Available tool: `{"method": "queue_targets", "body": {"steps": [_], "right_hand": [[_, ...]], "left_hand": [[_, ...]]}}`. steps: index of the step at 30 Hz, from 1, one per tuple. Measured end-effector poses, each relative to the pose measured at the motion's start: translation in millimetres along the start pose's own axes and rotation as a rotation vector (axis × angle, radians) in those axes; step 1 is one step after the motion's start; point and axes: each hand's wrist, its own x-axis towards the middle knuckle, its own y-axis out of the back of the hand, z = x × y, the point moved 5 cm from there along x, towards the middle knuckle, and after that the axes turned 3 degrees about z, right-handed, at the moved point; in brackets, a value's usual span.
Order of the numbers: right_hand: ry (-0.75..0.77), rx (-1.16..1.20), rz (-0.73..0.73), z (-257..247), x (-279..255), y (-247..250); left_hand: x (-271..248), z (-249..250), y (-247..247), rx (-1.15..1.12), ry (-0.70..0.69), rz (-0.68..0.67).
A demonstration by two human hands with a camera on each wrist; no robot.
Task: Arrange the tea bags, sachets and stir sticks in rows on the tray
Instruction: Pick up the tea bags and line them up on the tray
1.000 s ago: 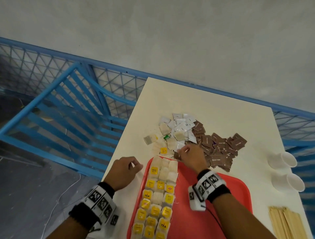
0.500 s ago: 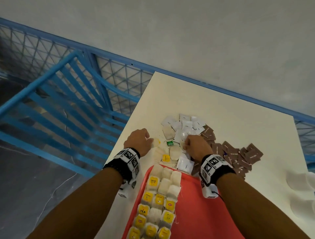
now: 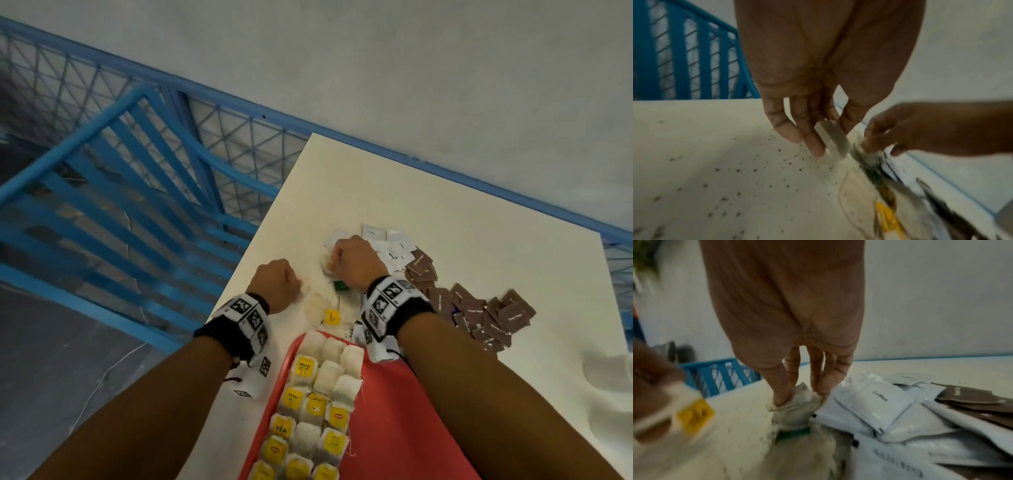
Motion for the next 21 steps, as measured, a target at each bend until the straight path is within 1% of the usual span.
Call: {"method": "queue_targets", "body": {"steps": [2,3,6,8,11,13,14,15,17,19,21], "right_hand": [[-0.021,-0.179,-0.01,1.3,7.4,-16.0],[-0.05,-0.198,0.0,3.9,8.3,-19.8],[-0.072,-0.091,0.007,9.9,6.1,-20.4],[-0.102,0.067,0.036,17.9,2.3,-5.7],[-0.185,0.34,0.168,33.0,-13.1,43.1],[-0.25,0.563,0.215,40.8,-31.0,74.5],[-0.27,0.653,0.217,42.4,-39.9,86.1],[-0.283,0.711,0.202,40.7,-48.5,94.0],[-0.252,0.769,0.138,29.0,-62.6,99.6],[-0.21,0.826,0.053,9.7,-73.0,92.6],[-0.148,0.783,-0.012,-13.8,-80.2,75.4]], "left_hand": [[-7.4,-8.4,7.1,-0.188,0.042,-0.014],[-10.3,-13.0,8.2,-0.298,0.077,-0.027],[-20.0,-18.8,6.4,-0.628,0.196,-0.087],[-26.1,-17.3,4.2,-0.8,0.246,-0.125],[-32.3,-6.4,3.9,-1.014,0.253,-0.192],[-34.9,1.9,3.1,-1.1,0.279,-0.217],[-36.3,7.5,2.9,-1.125,0.292,-0.218],[-37.9,13.2,1.6,-1.138,0.301,-0.225],[-41.5,25.3,-2.7,-1.177,0.318,-0.256],[-45.7,36.7,-10.0,-1.272,0.346,-0.31],[-49.0,43.1,-16.7,-1.374,0.376,-0.378]]}}
